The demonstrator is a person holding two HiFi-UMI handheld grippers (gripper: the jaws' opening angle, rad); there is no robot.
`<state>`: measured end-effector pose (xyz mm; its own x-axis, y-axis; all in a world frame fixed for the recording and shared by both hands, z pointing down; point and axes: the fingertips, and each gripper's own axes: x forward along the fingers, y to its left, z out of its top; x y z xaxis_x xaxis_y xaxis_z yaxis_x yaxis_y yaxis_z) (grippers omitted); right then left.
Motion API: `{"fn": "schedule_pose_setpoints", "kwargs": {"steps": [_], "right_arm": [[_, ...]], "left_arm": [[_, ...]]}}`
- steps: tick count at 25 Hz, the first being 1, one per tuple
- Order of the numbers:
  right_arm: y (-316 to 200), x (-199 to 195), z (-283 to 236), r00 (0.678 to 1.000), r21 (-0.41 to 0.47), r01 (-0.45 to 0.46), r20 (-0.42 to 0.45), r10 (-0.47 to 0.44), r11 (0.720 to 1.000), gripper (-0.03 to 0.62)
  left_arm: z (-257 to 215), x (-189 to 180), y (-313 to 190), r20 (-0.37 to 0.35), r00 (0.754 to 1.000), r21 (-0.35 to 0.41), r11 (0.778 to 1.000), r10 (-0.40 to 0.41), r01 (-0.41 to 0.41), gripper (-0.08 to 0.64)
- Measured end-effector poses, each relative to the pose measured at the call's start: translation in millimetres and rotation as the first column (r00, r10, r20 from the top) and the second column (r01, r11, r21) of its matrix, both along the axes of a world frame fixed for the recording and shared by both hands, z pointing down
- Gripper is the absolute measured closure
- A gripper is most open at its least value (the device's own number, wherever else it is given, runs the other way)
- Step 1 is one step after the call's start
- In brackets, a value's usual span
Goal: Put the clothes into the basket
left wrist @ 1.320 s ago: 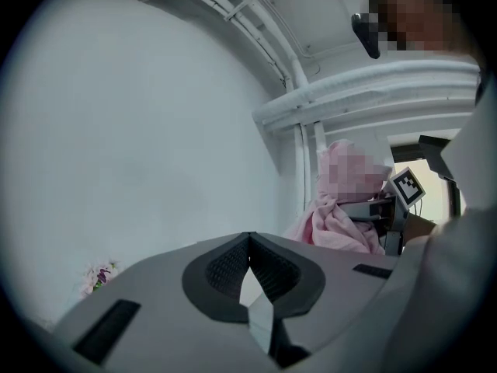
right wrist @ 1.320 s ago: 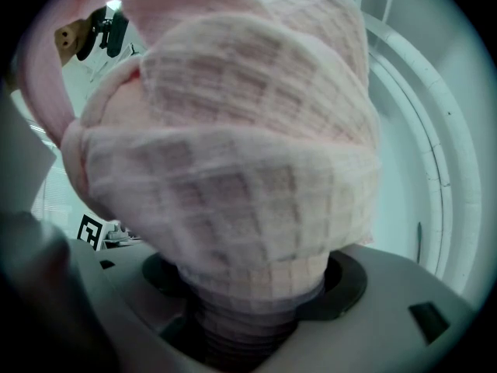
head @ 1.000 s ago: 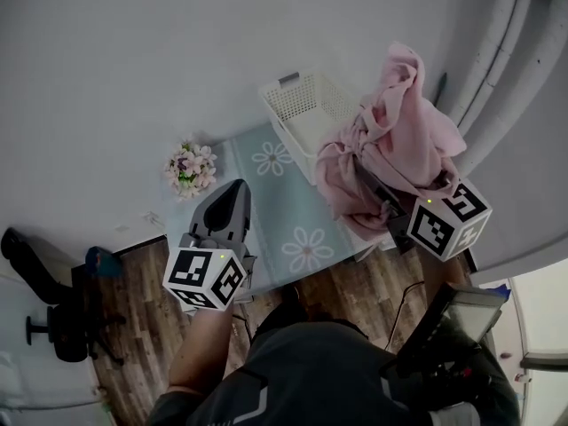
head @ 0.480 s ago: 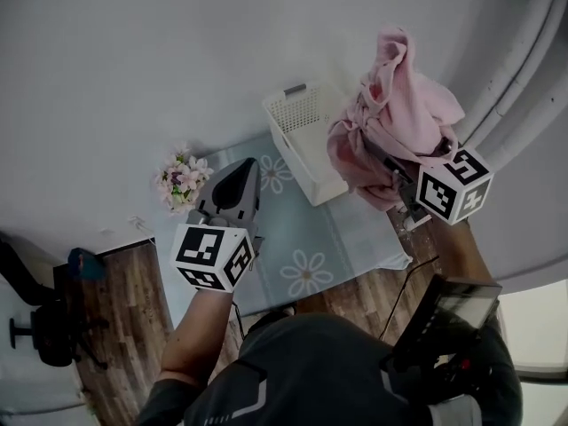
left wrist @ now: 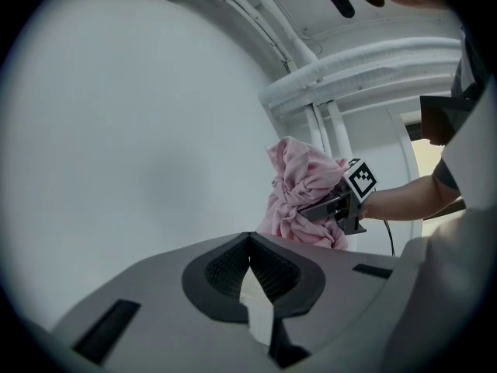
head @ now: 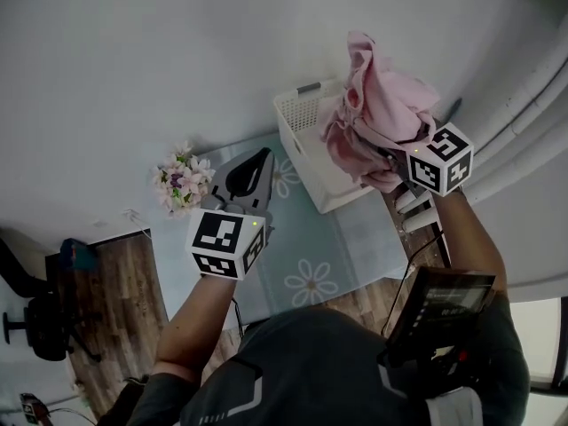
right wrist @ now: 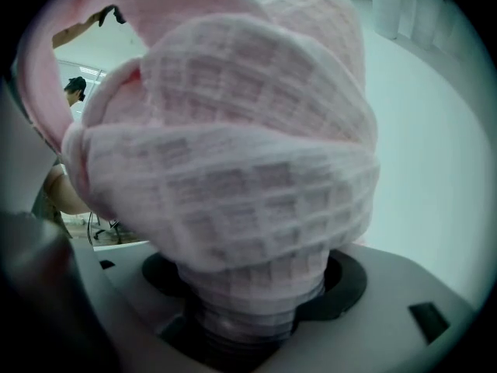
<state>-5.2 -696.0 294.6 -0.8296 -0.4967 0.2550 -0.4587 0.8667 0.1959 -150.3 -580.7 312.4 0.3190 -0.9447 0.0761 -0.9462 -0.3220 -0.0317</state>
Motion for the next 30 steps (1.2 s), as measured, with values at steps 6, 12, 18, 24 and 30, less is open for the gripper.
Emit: {"fn": "schedule_pose_setpoints", "kwargs": {"steps": [6, 12, 18, 24, 30], "right_arm": [[-35.3, -38.8, 61.4, 0.987, -0.036, 0.088, -0.134, -0.092, 0.995, 0.229], [-55.9, -45.1, 127.6, 0.933, -0.079, 0.182, -0.302, -0.198, 0.98, 0.227], [-54.0, -54.1, 185.7, 0.842, -0.128, 0.304, -0.428, -0.329, 0.944, 0.229], [-47.8, -49.0, 239.5, 0.692, -0.176, 0.389, -0.592, -0.413, 0.904, 0.229], [-52.1, -38.9, 277.7, 0.568, -0.257, 0.418, -0.675, -0.471, 0.871, 0.232]], "left_arm": [[36.0, -29.7, -26.8, -0.015, 1.0, -0.05, 0.999, -0.005, 0.004, 0.551], [57.8, -36.0, -46.4, -0.048, 0.999, -0.093, 0.996, -0.015, 0.011, 0.552], [91.2, -44.0, -57.1, -0.053, 0.998, -0.147, 0.989, -0.022, 0.014, 0.552], [115.6, -38.0, -62.1, -0.028, 1.0, -0.184, 0.983, -0.003, -0.002, 0.551], [134.1, -34.9, -65.9, -0.02, 1.0, -0.219, 0.976, 0.019, -0.023, 0.552]]}}
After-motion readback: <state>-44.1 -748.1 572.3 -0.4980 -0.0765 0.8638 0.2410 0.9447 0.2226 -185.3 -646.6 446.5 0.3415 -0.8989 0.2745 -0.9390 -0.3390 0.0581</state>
